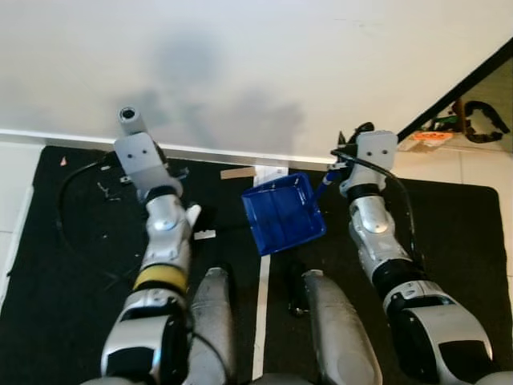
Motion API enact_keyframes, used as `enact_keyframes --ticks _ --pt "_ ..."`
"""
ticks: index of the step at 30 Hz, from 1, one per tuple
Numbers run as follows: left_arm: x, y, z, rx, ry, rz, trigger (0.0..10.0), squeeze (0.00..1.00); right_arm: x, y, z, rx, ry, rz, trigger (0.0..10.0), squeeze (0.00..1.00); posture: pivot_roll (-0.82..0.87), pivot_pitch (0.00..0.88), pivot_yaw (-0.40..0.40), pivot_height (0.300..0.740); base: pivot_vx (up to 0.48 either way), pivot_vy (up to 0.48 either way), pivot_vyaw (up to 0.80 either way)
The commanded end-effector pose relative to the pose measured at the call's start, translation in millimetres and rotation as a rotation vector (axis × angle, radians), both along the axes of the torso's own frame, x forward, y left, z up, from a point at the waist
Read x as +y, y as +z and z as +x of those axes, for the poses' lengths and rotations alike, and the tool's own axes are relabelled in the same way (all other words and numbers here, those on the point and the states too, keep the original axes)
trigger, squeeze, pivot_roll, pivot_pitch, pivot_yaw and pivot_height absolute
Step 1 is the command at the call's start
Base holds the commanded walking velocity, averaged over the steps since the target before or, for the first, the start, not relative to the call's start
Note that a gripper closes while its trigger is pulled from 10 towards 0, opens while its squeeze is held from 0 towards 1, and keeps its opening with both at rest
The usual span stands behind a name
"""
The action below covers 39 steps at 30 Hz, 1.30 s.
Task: Sweep floor
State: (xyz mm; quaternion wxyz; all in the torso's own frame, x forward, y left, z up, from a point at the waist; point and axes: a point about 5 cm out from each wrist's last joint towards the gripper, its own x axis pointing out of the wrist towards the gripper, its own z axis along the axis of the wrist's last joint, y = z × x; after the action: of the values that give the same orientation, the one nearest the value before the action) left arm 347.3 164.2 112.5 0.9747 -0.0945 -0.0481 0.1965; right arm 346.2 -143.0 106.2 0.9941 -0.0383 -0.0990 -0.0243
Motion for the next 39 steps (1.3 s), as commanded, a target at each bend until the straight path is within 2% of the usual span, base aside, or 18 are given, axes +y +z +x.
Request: enact_keyframes --ticks 1,2,5,6,9,12,14,15,17,18,21,25,26,28,30,36,37,39 --pt "-42.8 -8 2.1 0.037 -0.061 -0.197 10.0 0.00 -22.3 -30 -12.2 0.144 -0.084 -0.018 10.0 0.00 0.05 0.417 -0.051 0.740 0.000 0.000 0.00" --pt "-42.8 -8 2.1 0.037 -0.061 -0.197 10.0 0.00 -22.3 -30 -12.2 0.144 -0.084 -0.018 10.0 0.00 0.05 0.417 -0.051 0.740 0.000 0.000 0.00" --pt "-96.5 44 23.4 -0.083 -0.170 -0.330 10.0 0.00 -35.7 -29 -11.9 0.148 -0.126 -0.012 10.0 0.00 0.05 0.418 -0.050 0.740 0.000 0.000 0.00" --pt "-96.5 44 23.4 -0.083 -0.170 -0.330 10.0 0.00 -35.7 -29 -11.9 0.148 -0.126 -0.012 10.0 0.00 0.05 0.418 -0.050 0.740 0.000 0.000 0.00" --pt "-124.5 87 32.6 -0.174 -0.257 -0.403 10.0 0.00 -39.5 -28 -11.6 0.146 -0.137 -0.015 10.0 0.00 0.04 0.409 -0.045 0.740 0.000 0.000 0.00" --pt "-128.6 103 35.6 -0.217 -0.292 -0.418 10.0 0.00 -39.5 -28 -11.7 0.147 -0.138 -0.013 10.0 0.00 0.04 0.404 -0.045 0.740 0.000 0.000 0.00" --pt "-129.1 110 37.3 -0.240 -0.340 -0.385 10.0 0.00 -39.1 -28 -11.6 0.148 -0.138 -0.010 10.0 0.00 0.05 0.402 -0.045 0.740 0.000 0.000 0.00" --pt "-129.7 109 37.7 -0.233 -0.382 -0.326 10.0 0.00 -38.8 -29 -11.5 0.150 -0.138 -0.007 10.0 0.00 0.05 0.398 -0.045 0.740 0.000 0.000 0.00" --pt "-130.5 96 35.5 -0.189 -0.540 -0.083 10.0 0.00 -37.6 -29 -11.6 0.154 -0.134 0.000 10.0 0.00 0.06 0.379 -0.044 0.740 0.000 0.000 0.00" --pt "-130.5 96 35.5 -0.189 -0.540 -0.083 10.0 0.00 -37.6 -29 -11.6 0.154 -0.134 0.000 10.0 0.00 0.06 0.379 -0.044 0.740 0.000 0.000 0.00" --pt "-101.2 59 19.9 -0.091 -0.789 0.157 10.0 0.00 -34.9 -30 -10.7 0.158 -0.120 0.019 10.0 0.00 0.07 0.364 -0.044 0.740 0.000 0.000 0.00" --pt "-90.6 53 11.8 -0.079 -0.861 0.190 10.0 0.00 -34.4 -29 -10.2 0.159 -0.116 0.025 10.0 0.00 0.07 0.364 -0.044 0.740 0.000 0.000 0.00" --pt "-59.9 54 -9.4 -0.116 -1.008 0.214 10.0 0.00 -34.5 -29 -9.4 0.159 -0.112 0.030 10.0 0.00 0.09 0.357 -0.057 0.740 0.000 0.000 0.00" --pt "-59.9 54 -9.4 -0.116 -1.008 0.214 10.0 0.00 -34.5 -29 -9.4 0.159 -0.112 0.030 10.0 0.00 0.09 0.357 -0.057 0.740 0.000 0.000 0.00" --pt "-34.6 61 -31.0 -0.140 -1.150 0.148 10.0 0.00 -35.1 -28 -8.6 0.164 -0.105 0.030 10.0 0.00 0.10 0.355 -0.065 0.740 0.000 0.000 0.00" --pt "-12.7 61 -49.5 -0.088 -1.301 0.141 10.0 0.00 -33.8 -29 -7.7 0.176 -0.087 0.024 10.0 0.00 0.10 0.356 -0.080 0.740 0.000 0.000 0.00" --pt "3.8 54 -51.1 -0.030 -1.284 0.288 10.0 0.00 -32.4 -28 -6.2 0.174 -0.081 0.023 10.0 0.00 0.10 0.357 -0.081 0.740 0.000 0.000 0.00" --pt "9.5 51 -50.6 -0.007 -1.269 0.340 10.0 0.00 -32.1 -27 -5.8 0.173 -0.079 0.023 10.0 0.00 0.10 0.357 -0.081 0.740 0.000 0.000 0.00"
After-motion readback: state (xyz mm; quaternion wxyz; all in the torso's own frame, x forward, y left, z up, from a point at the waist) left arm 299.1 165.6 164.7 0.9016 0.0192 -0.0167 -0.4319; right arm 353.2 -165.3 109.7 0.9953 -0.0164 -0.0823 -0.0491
